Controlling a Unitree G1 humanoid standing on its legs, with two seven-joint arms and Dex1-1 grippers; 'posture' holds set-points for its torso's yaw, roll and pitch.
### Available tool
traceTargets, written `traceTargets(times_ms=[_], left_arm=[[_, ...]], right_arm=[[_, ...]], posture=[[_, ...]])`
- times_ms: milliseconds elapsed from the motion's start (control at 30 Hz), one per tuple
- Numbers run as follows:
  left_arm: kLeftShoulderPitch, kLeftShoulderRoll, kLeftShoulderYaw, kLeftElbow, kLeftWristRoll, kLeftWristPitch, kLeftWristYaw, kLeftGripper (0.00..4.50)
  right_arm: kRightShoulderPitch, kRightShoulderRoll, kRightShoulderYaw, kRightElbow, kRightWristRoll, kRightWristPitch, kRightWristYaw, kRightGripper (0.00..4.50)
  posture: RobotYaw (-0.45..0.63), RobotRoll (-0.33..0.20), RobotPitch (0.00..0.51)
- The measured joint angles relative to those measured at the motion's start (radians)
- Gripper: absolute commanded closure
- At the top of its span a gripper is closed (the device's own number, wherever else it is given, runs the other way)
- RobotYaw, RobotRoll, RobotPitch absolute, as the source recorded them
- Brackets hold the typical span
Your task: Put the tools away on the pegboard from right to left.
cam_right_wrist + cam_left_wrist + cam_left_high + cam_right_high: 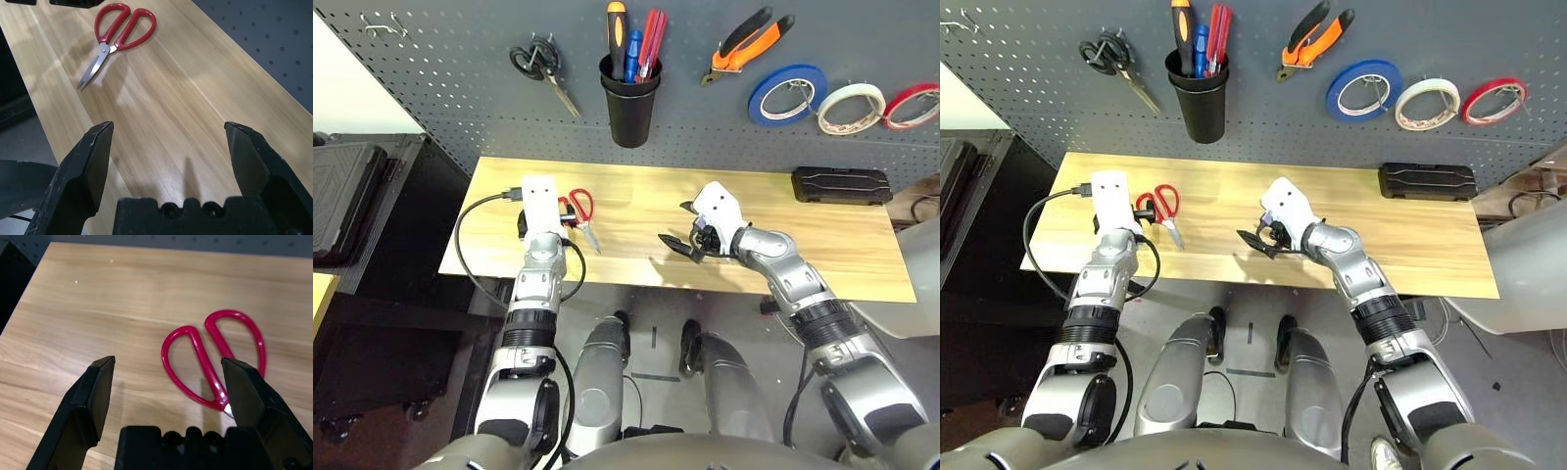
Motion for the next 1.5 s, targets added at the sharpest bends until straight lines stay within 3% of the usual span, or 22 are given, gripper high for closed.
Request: traceTargets(times_ms=[300,833,933,1000,1267,1500], left_arm=[[-0.103,0.013,0.045,0.241,-0.007,-0.079,0.050,0.06],[-0.251,0.047,0.083,0.543,-0.046,-0.157,0.067,0.06],[-0.255,0.053,0.079,0.556,-0.048,-0.157,0.045,0.67],[-0.255,0.053,0.072,0.559,-0.048,-0.155,0.034,1.35],[-0.249,0.040,0.063,0.556,-0.050,-0.151,0.026,4.48],[-0.243,0.029,0.074,0.544,-0.071,-0.160,0.040,4.48]], right_arm=[[-0.002,0.043,0.019,-0.044,-0.023,0.042,-0.048,0.00],[0.015,0.010,0.021,-0.079,-0.030,0.068,-0.053,0.00],[0.015,0.003,0.021,-0.079,-0.030,0.068,-0.050,0.00],[0.015,-0.001,0.021,-0.079,-0.030,0.068,-0.047,0.00],[0.010,-0.004,0.021,-0.079,-0.030,0.063,-0.034,0.00],[0.000,-0.010,0.021,-0.079,-0.022,0.024,0.009,0.00]], posture=[[0.19,0.000,0.328],[0.18,0.000,0.329],[0.18,0.000,0.327],[0.18,0.000,0.327],[0.19,0.000,0.314],[0.20,0.000,0.301]])
